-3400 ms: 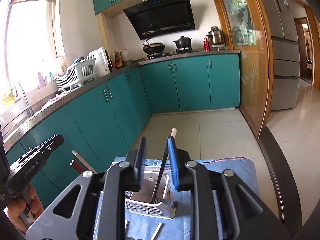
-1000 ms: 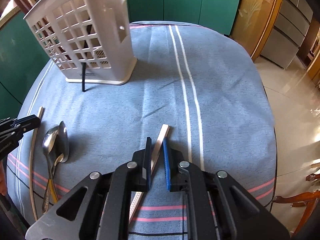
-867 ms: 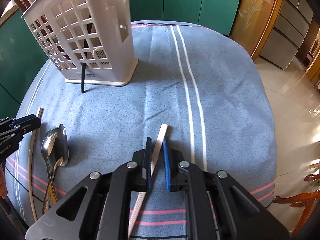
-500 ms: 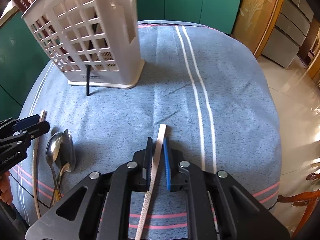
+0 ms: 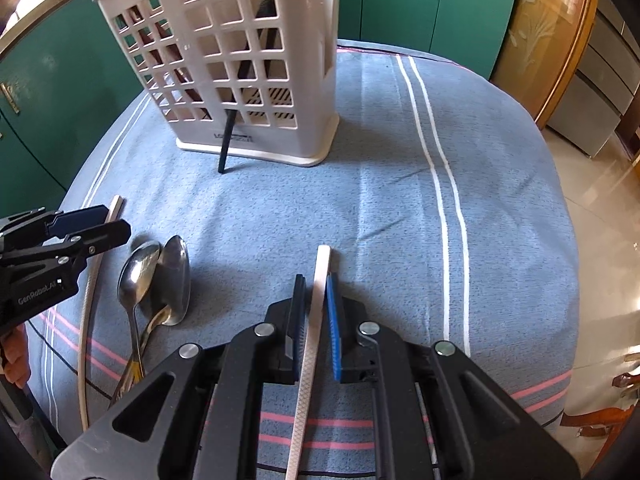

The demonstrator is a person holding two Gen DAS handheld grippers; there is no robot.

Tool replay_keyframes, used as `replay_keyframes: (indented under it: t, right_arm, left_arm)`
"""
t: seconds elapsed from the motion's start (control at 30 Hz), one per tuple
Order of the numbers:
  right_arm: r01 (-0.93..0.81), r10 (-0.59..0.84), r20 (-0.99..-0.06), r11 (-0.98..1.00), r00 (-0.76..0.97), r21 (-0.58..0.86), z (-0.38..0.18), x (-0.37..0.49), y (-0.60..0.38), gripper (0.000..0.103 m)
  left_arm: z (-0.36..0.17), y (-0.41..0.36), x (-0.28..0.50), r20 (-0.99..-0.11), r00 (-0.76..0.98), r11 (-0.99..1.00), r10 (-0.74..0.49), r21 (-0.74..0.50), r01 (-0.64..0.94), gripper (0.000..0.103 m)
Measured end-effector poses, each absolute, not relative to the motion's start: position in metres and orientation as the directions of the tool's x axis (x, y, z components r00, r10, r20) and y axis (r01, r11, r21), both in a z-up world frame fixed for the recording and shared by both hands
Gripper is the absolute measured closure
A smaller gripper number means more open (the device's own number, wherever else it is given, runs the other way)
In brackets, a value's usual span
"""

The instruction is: Organize utensils

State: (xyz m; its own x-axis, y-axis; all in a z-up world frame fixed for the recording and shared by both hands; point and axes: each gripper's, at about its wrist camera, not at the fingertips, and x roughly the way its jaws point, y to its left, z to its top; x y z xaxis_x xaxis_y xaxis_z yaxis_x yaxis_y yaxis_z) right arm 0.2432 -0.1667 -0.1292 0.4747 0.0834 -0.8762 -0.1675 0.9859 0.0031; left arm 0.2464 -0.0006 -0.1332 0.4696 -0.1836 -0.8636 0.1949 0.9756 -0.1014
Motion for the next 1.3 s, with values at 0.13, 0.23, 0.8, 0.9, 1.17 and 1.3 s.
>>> replay_keyframes:
  t: [0.13,0.23,0.8,0.9,1.17,1.3]
  right_arm:
    - [-0.173,0.086,-0.878,0.985,0.471,0.003,-0.13,0.239,-0.168,0.091]
    - [-0.163,0.087,-0.878,0.987,0.471,0.01,-0.13,0.239,-0.176,0.091]
    - [-0.104,0.065,-0.881,0.994,0.468,0.019,-0.128,0.244,-0.193,0.081]
    - [-0.097,0.06,-0.887,0.995,0.458,0.017,-0.129,0.246,-0.194,0.081]
    - [-0.093,0.03,-0.89,0.996,0.454,-0.014,-0.131,0.249,-0.188,0.078]
    - [-0.095,0.033,-0.889,0.995,0.456,-0.012,-0.132,0.249,-0.188,0.076]
  left_arm:
    - [-0.133,0.001,0.246,-0.865,0.467,0.975,-0.185,-0.101,0.198,0.066]
    - [-0.131,0.001,0.244,-0.866,0.466,0.976,-0.181,-0.099,0.195,0.066]
    - [-0.132,-0.002,0.246,-0.873,0.459,0.978,-0.162,-0.078,0.196,0.052]
    - [-0.133,-0.004,0.251,-0.878,0.457,0.98,-0.141,-0.058,0.19,0.046]
    - [-0.138,-0.009,0.265,-0.886,0.453,0.98,-0.098,-0.006,0.2,0.043]
    - [-0.139,-0.011,0.266,-0.885,0.457,0.979,-0.09,0.006,0.204,0.042]
